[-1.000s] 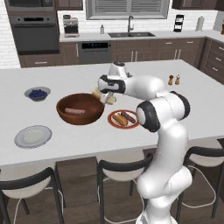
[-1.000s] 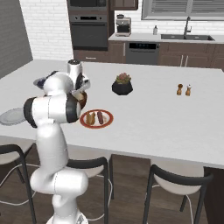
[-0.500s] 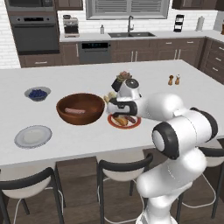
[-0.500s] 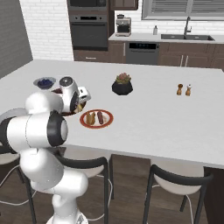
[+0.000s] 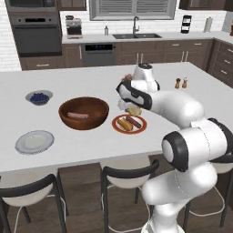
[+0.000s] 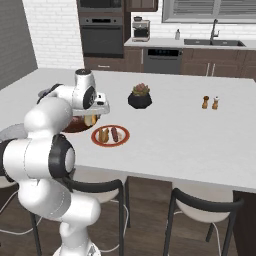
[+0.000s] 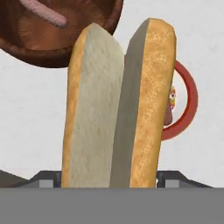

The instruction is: Place one bun and one sausage from the bowl on each plate.

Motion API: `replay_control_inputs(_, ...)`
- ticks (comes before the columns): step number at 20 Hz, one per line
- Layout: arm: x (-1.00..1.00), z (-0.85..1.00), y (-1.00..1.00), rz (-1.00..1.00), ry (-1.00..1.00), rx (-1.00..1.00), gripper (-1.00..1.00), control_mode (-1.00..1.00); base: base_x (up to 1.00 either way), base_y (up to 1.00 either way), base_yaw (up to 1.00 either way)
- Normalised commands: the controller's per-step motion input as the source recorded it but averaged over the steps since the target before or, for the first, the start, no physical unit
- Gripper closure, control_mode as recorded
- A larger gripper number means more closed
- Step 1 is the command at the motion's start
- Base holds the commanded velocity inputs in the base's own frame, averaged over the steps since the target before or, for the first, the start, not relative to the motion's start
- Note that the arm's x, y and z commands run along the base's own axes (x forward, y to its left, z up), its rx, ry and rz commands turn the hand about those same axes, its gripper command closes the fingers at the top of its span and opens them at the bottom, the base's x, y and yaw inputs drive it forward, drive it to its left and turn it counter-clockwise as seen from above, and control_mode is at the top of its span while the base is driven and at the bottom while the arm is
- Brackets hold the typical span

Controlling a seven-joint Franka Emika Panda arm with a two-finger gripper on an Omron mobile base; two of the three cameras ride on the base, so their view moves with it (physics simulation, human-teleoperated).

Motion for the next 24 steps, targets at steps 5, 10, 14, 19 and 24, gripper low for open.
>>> replay_control_inputs(5,-0.52,0.06,-0.20,-0.22,0.14,0.07,1.00,-1.00,0.00,0.00,0.00)
replay_control_inputs(10,-0.50,0.03,-0.02,-0.01,0.01,-0.03,1.00,-1.00,0.00,0.00,0.00)
replay_control_inputs(14,-0.52,0.02,0.00,0.00,0.02,-0.02,1.00,-1.00,0.00,0.00,0.00)
replay_control_inputs(19,-0.39,0.00,-0.18,-0.14,0.04,0.00,1.00,-1.00,0.00,0.00,0.00)
replay_control_inputs(24,-0.10,0.03,-0.25,-0.20,0.03,0.00,1.00,-1.00,0.00,0.00,0.00)
